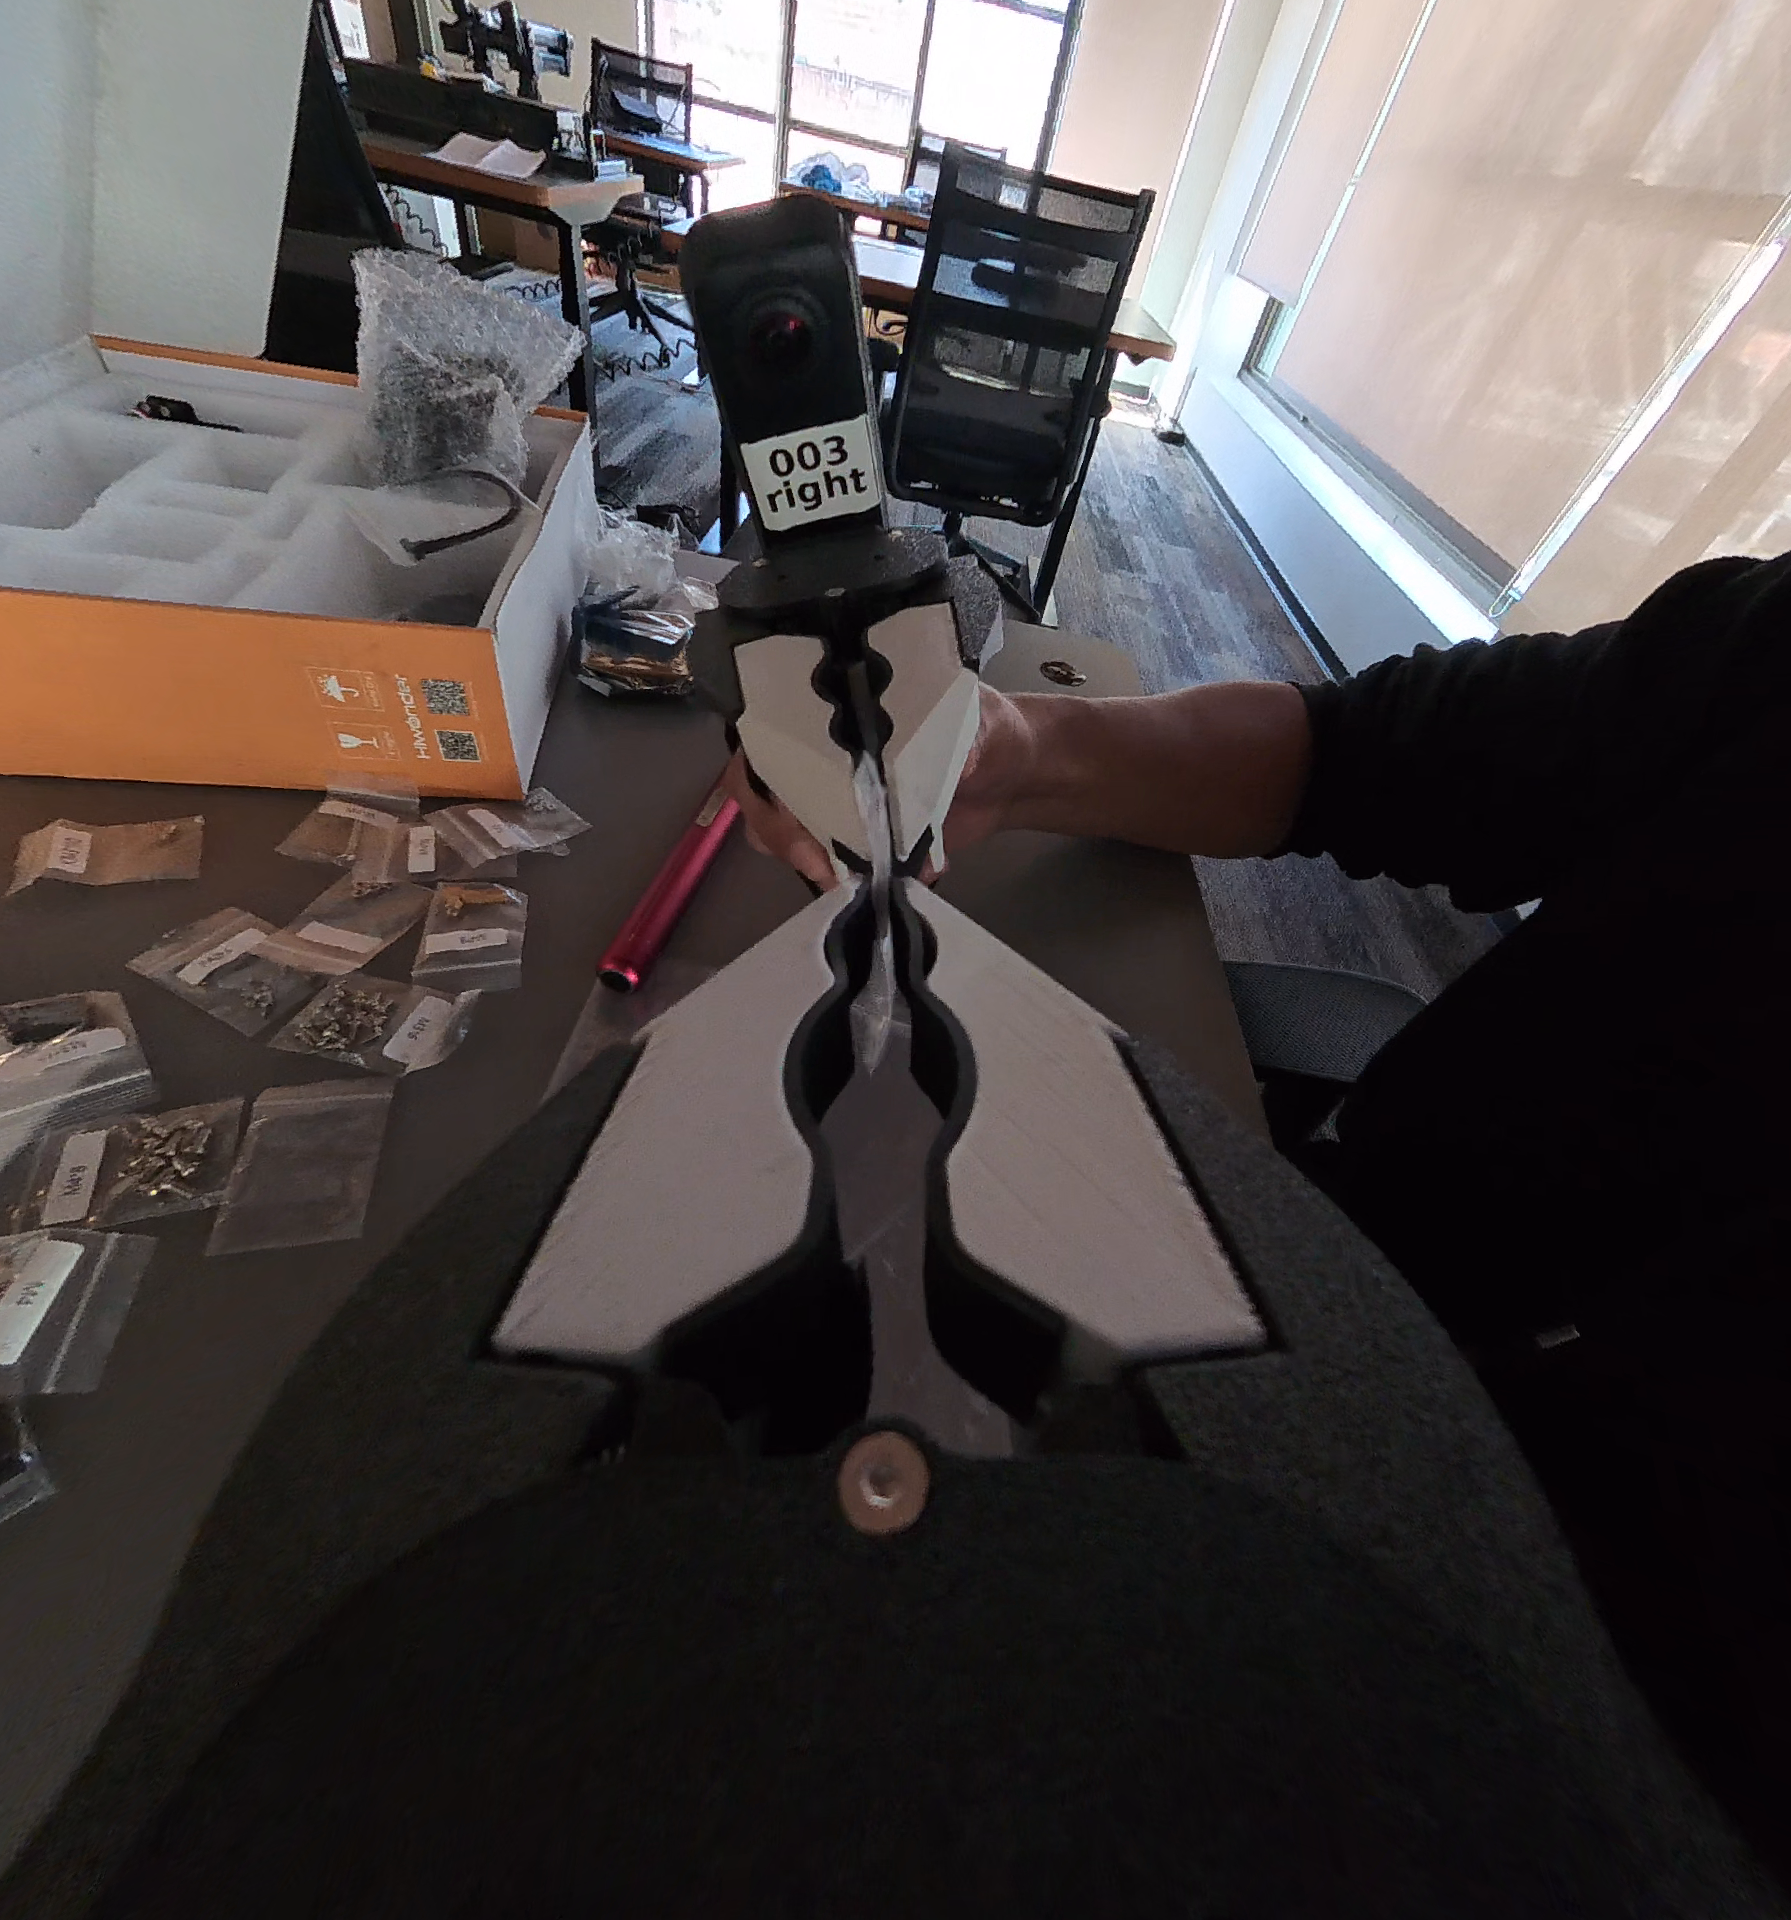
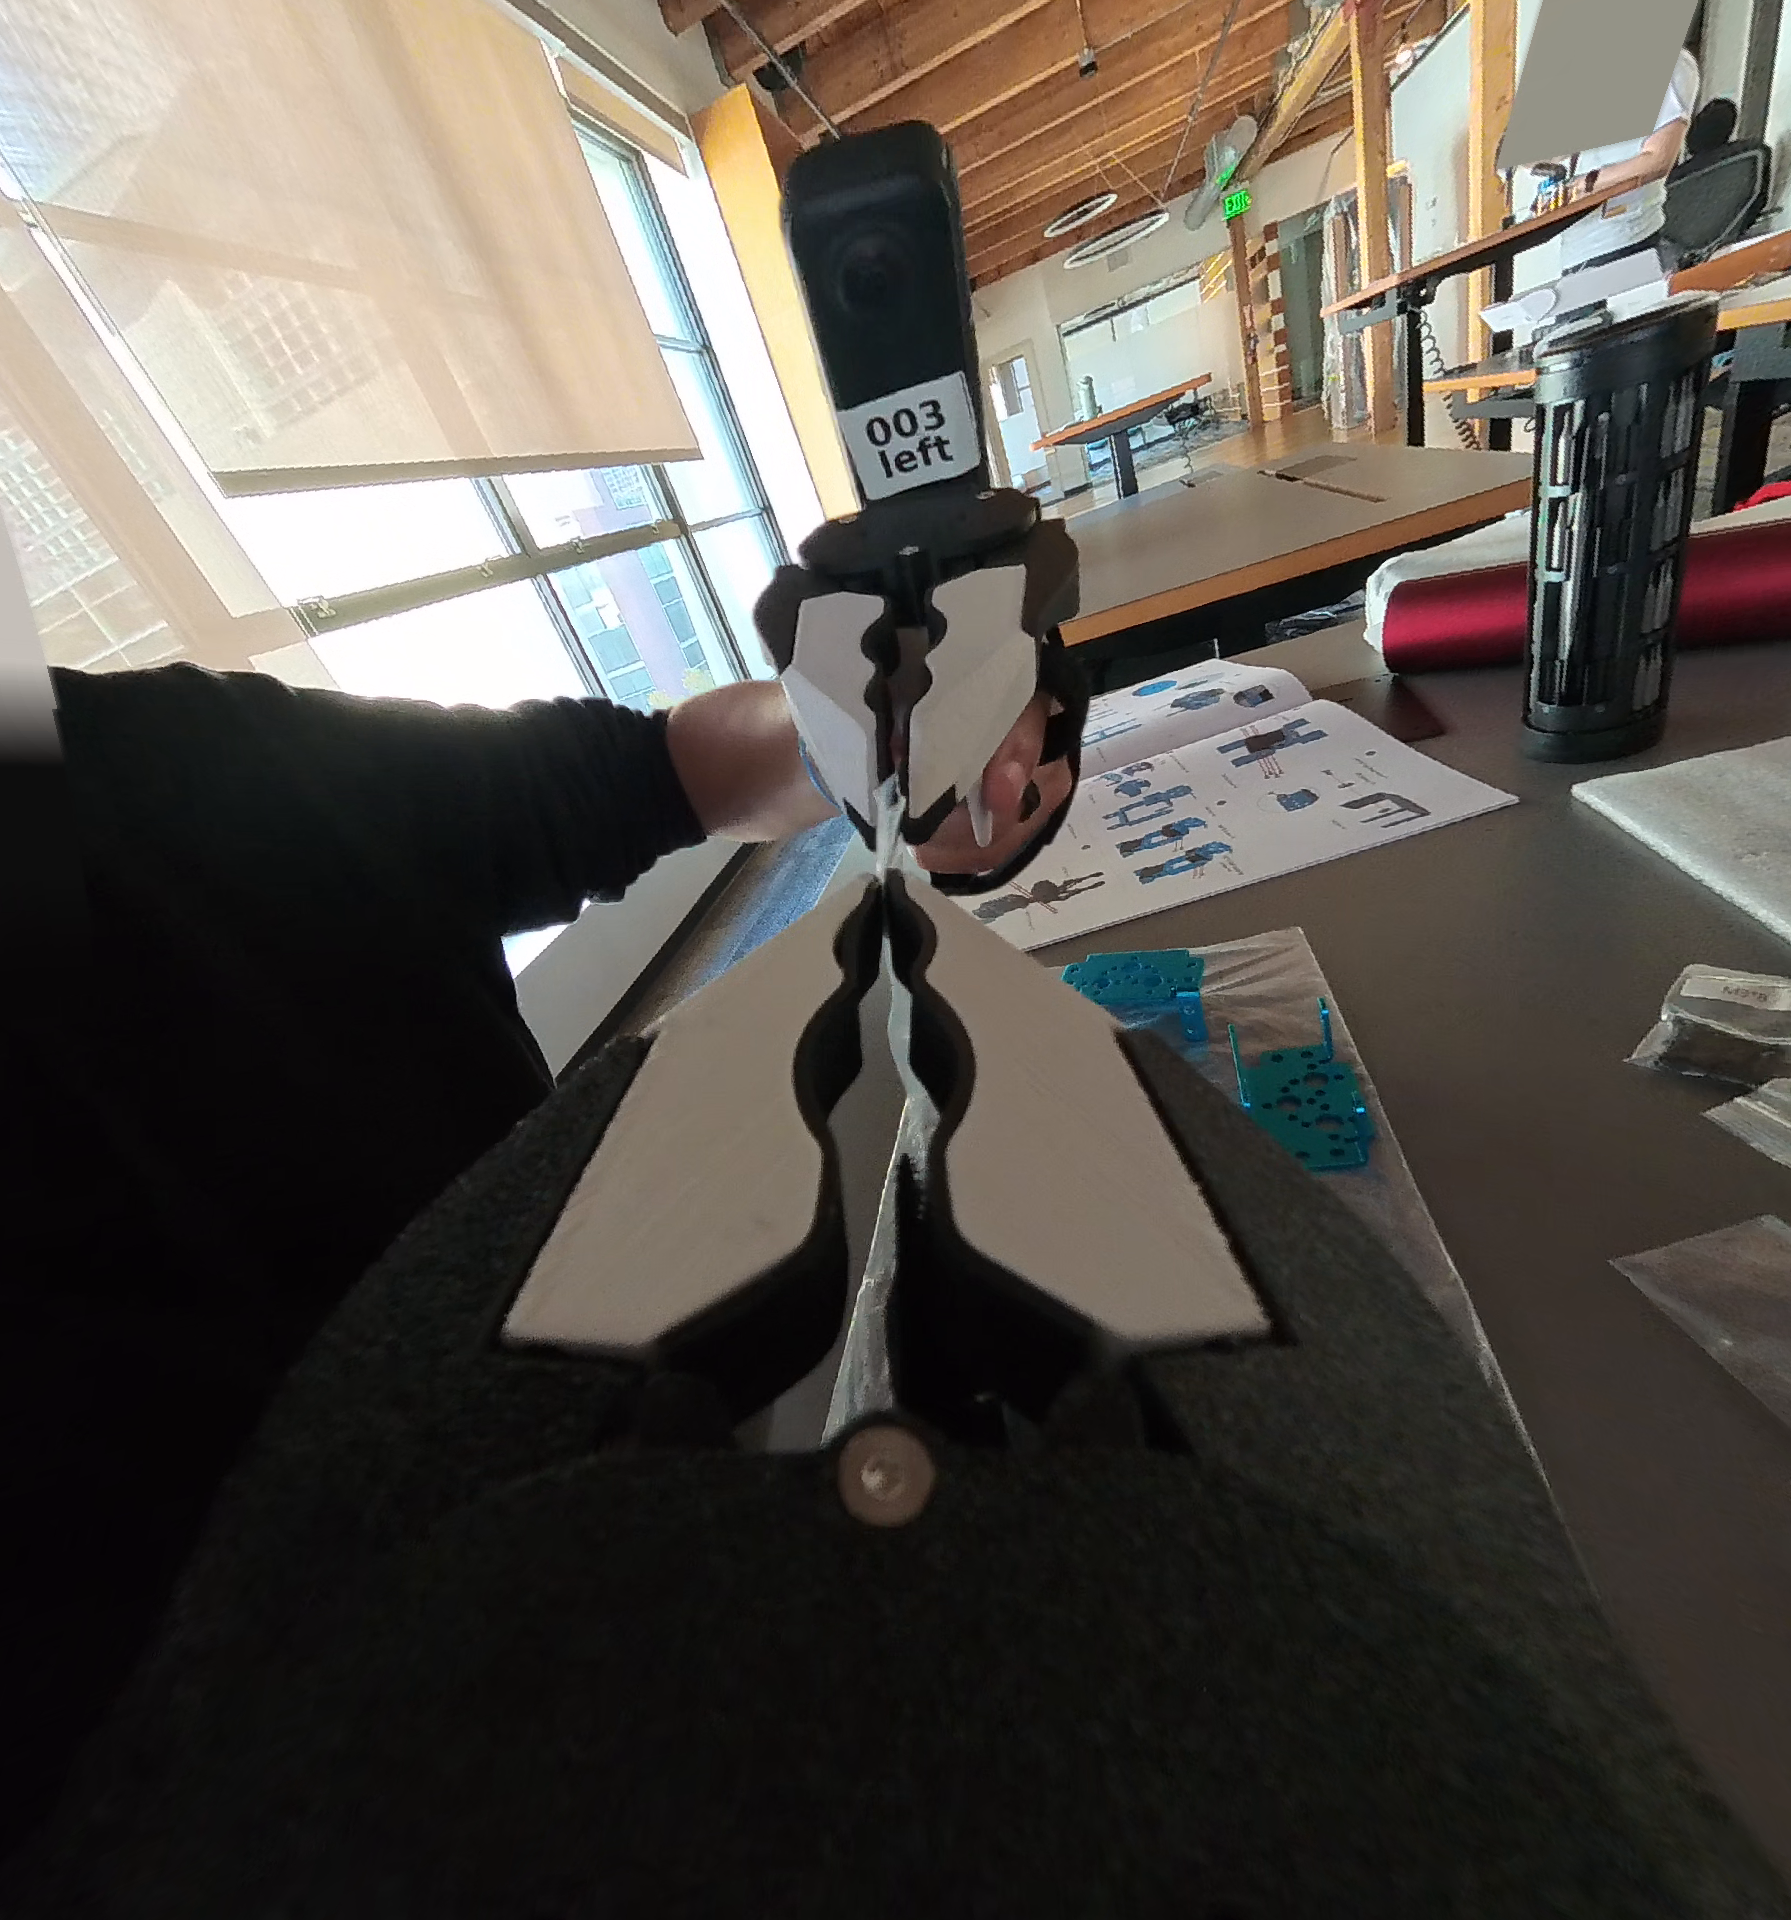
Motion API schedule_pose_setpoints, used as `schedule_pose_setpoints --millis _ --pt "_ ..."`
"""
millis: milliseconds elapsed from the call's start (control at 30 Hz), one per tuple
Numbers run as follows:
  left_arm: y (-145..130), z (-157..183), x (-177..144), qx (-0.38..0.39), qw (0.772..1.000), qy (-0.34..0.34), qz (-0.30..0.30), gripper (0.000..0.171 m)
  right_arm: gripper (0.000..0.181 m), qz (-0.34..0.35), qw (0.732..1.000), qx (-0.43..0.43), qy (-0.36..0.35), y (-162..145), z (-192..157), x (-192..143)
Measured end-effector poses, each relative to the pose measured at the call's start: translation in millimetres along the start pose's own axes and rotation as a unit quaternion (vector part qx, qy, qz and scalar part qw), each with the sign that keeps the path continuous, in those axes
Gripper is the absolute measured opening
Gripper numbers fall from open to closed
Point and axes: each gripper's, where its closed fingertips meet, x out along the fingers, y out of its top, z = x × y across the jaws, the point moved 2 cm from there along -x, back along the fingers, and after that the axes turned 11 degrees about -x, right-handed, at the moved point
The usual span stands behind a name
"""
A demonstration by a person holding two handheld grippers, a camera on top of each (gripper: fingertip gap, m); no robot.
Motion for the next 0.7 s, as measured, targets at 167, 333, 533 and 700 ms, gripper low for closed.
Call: schedule_pose_setpoints --millis 167,333,533,700 --pt "-0.2 0.9 2.3 0.005 1.000 -0.002 0.012 0.001 0.000 0.000 1.000 -0.004 0.002 1.2 -1.8 0.9" --pt "1.0 -2.1 2.6 0.005 1.000 0.009 0.021 0.000 0.001 0.006 1.000 -0.012 -0.009 2.7 0.0 0.0" --pt "1.2 0.5 3.9 0.007 1.000 0.008 0.029 0.000 0.011 0.033 0.999 -0.011 -0.005 8.9 -3.3 1.5" --pt "-0.3 4.8 6.8 0.009 0.999 0.008 0.030 0.000 0.000 0.036 0.999 0.001 0.003 8.1 -3.3 0.8"
